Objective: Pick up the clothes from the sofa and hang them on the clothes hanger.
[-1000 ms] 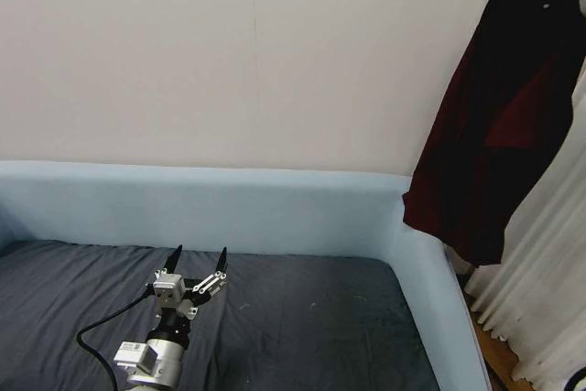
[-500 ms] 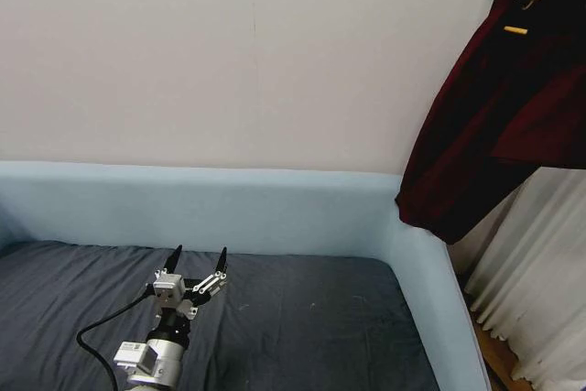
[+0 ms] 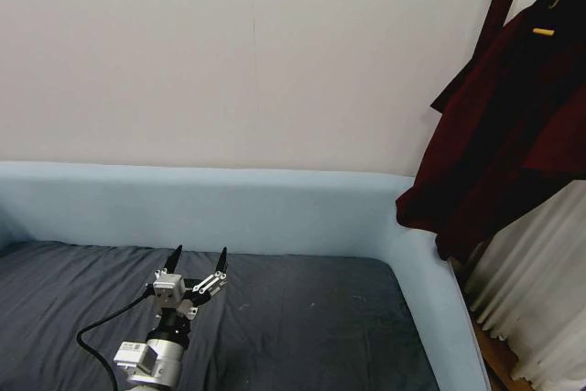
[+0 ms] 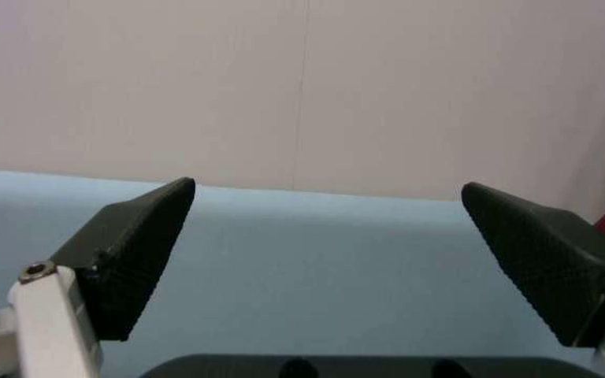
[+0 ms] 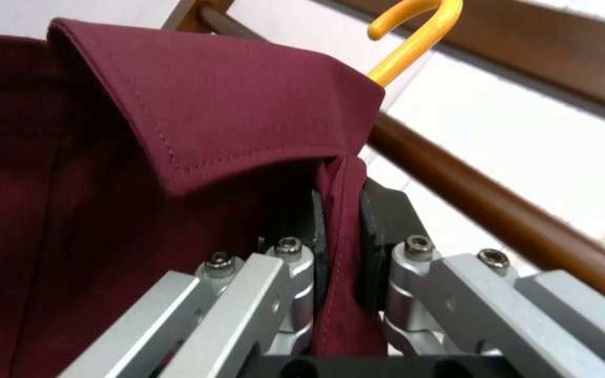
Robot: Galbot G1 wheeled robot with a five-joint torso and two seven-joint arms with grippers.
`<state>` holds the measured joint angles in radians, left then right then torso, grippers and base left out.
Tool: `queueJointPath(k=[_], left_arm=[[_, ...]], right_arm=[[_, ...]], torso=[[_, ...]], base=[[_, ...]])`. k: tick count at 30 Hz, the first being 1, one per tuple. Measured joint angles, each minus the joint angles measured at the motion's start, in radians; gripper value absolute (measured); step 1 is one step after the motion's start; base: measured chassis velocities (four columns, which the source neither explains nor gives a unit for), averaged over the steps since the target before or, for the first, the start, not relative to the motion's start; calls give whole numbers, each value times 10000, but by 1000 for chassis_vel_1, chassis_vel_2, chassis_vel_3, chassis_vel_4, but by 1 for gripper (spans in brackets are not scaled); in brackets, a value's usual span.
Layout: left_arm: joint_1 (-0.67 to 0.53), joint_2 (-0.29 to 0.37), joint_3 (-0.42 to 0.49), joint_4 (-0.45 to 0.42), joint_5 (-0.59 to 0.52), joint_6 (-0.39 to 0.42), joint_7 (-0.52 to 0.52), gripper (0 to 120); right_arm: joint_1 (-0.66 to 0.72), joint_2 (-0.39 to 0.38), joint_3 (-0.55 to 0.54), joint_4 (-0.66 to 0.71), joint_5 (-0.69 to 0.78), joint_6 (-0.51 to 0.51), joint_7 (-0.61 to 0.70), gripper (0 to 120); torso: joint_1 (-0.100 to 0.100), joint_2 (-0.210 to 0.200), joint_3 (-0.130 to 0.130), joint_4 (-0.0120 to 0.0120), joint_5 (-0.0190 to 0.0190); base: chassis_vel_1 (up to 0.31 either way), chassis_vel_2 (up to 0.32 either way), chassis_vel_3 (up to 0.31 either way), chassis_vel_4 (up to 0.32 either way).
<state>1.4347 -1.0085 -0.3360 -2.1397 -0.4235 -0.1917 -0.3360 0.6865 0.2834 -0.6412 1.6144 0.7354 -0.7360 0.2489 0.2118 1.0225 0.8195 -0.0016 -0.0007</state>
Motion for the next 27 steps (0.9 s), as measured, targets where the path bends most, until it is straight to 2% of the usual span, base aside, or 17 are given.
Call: queueJointPath(k=[5,9,14,15,17,19,27], left_arm=[[1,-1,0,-1,0,0,0,100],[0,0,0,0,0,-1,1,100],[0,0,1,0,0,-1,1,100],[0,0,1,0,0,-1,1,100],[1,0,0,0,0,-1,0,100],[0,0,0,0,0,-1,2,100],[1,0,0,0,0,-1,1,100]], right_arm=[[-115,-213,-79,336,-965,1,-668,7],[72,201,-685,-88,-1988,4,-965,7],[1393,1656,-2282,-1594,-3026,25,-1073,7],[1393,1656,-2282,-1594,-3026,25,-1073,7],[1842,2404,-2968,-2489,-3233,40,-1084,7],[1979,2880,-3312,-3060,-3306,42,-1088,7],[2050,3909,-3924,-4728,-3587,94,-1155,7]], torso=[[-1,0,-1,0,-3],[0,-1,2,1,4],[2,-2,2,8,-9],[2,-2,2,8,-9],[1,-3,3,12,-9],[2,-3,3,4,-3],[2,-2,3,3,-1]], base=[[0,0,0,0],[0,0,0,0],[0,0,0,0],[0,0,0,0],[0,0,0,0],[0,0,0,0],[0,0,0,0]])
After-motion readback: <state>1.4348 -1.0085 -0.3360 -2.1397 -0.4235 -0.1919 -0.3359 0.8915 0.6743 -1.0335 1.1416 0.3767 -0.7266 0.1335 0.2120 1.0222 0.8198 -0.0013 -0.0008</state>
